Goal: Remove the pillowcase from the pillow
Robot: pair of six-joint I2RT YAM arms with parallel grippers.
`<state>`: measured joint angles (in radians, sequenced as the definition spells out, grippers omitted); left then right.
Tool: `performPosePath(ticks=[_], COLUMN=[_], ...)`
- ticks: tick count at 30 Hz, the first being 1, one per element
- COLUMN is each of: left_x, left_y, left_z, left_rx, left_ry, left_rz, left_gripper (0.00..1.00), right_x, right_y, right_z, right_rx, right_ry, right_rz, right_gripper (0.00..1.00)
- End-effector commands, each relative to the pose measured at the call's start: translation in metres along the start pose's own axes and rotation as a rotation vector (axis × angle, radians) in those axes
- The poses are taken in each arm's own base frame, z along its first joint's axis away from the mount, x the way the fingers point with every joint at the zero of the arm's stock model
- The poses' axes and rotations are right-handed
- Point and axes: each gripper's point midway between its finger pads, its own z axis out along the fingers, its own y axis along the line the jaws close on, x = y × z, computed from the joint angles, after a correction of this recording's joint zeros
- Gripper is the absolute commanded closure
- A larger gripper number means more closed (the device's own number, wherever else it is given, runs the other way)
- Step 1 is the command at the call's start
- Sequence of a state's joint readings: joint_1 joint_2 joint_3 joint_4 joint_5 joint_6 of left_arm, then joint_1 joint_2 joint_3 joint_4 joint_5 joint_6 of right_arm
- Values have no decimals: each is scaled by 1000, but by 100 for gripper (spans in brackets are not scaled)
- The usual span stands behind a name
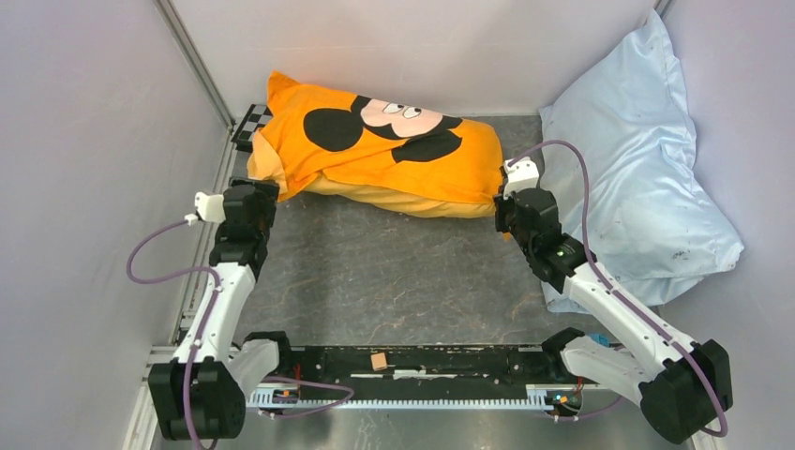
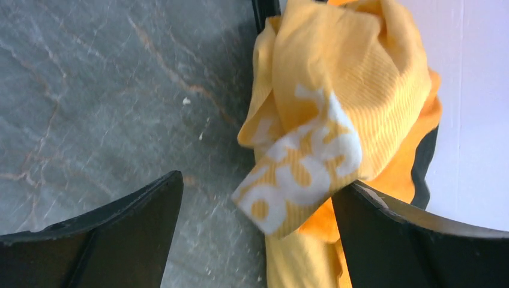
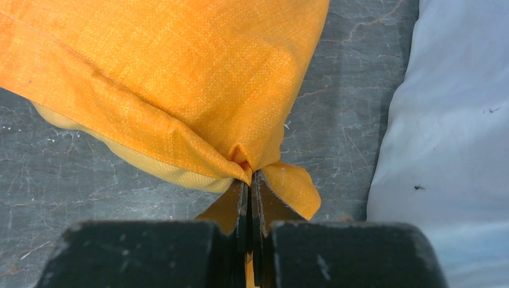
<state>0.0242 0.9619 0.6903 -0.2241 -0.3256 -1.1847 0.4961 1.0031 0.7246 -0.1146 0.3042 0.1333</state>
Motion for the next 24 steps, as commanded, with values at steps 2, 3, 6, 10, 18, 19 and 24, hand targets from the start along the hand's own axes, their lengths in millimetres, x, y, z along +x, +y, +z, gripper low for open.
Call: performPosePath(ticks=[2, 3, 6, 10, 18, 19, 24], left_x=[-24, -21, -17, -24, -76, -86, -115], left_y=[-40, -47, -75, -112, -204, -216, -250], left_z=[27, 34, 42, 23, -73, -91, -162], left_rx=[141, 157, 201, 288, 522, 560, 691], left_ry=[-119, -110, -58, -35, -67, -82, -99], left_rz=[-98, -91, -49, -60, 30, 37, 58], left_gripper=[13, 27, 97, 98, 98, 98, 98], right_x=[-36, -37, -40, -52, -110, -118, -146], right_y=[7, 7, 5, 6, -48, -55, -81], right_z=[-5, -5, -5, -4, -16, -21, -47], right_rx=[-43, -45, -34, -51, 70, 83, 148], right_ry=[-126, -127, -128, -123, -220, -241, -315], right_rz=[36, 36, 32, 62, 158, 167, 195], right_gripper=[100, 100, 100, 100, 100, 100, 100])
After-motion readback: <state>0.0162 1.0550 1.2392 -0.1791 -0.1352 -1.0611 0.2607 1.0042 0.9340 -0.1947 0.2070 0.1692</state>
